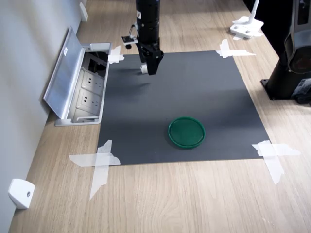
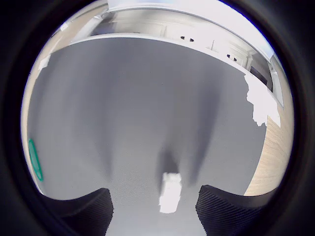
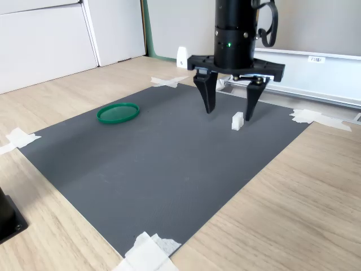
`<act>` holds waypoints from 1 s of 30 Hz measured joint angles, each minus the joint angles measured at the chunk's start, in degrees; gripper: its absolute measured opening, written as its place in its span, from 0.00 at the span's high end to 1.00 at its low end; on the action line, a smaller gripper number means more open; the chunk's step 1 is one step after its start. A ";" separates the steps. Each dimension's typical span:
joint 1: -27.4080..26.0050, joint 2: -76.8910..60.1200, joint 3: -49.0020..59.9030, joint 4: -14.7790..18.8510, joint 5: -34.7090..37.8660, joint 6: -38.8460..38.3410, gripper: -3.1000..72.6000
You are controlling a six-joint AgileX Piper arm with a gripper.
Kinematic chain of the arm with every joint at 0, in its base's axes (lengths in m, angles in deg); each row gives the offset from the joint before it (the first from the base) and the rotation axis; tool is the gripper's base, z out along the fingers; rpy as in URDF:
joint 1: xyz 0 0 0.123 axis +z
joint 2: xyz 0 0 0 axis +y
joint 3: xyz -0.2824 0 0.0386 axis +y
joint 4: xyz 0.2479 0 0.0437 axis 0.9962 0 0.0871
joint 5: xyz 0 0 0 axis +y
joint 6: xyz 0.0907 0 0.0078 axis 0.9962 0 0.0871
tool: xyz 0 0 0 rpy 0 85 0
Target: Grasp a white terminal and put it on the green lid.
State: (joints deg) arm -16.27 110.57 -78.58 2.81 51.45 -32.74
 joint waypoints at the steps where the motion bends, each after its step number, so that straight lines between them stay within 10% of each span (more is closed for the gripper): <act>1: 0.00 0.29 0.00 -0.40 -0.51 0.17 0.02; 14: 0.07 1.76 -0.55 -1.66 -1.47 0.78 0.14; 25: 0.07 1.76 -0.55 -1.61 -2.26 3.21 0.82; 30: 1.95 1.14 -0.62 -1.76 0.17 3.42 0.85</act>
State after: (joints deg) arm -14.32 111.70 -79.20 1.05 51.62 -29.32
